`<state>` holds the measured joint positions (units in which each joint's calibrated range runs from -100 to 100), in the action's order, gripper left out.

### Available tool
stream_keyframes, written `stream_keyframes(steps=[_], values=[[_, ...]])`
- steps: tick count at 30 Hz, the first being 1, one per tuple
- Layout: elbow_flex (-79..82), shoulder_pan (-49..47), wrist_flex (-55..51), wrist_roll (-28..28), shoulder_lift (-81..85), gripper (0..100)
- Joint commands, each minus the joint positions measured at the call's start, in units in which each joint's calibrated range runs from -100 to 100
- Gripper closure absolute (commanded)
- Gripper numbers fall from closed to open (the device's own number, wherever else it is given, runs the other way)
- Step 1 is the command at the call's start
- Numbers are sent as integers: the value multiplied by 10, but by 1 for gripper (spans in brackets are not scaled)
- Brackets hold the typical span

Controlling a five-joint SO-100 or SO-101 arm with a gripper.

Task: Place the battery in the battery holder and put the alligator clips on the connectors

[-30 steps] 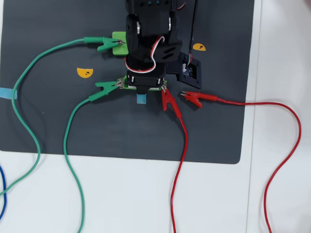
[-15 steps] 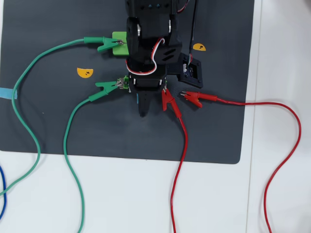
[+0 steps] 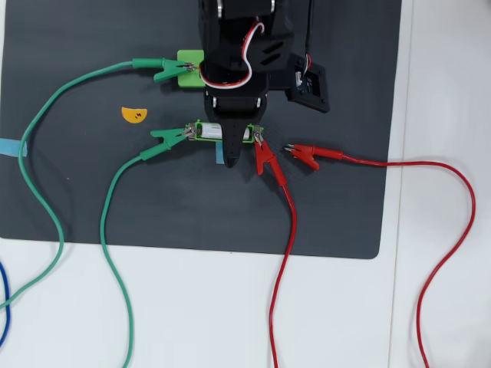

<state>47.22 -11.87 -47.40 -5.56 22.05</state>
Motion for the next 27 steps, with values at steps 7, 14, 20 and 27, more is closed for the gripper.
stream_keyframes(steps=[7, 14, 20, 27], values=[[-1, 17, 6, 20, 51, 99], [-2, 32, 66, 28, -1, 99], [-7, 36, 87, 33, -45, 99], [-8, 35, 87, 34, -54, 99]])
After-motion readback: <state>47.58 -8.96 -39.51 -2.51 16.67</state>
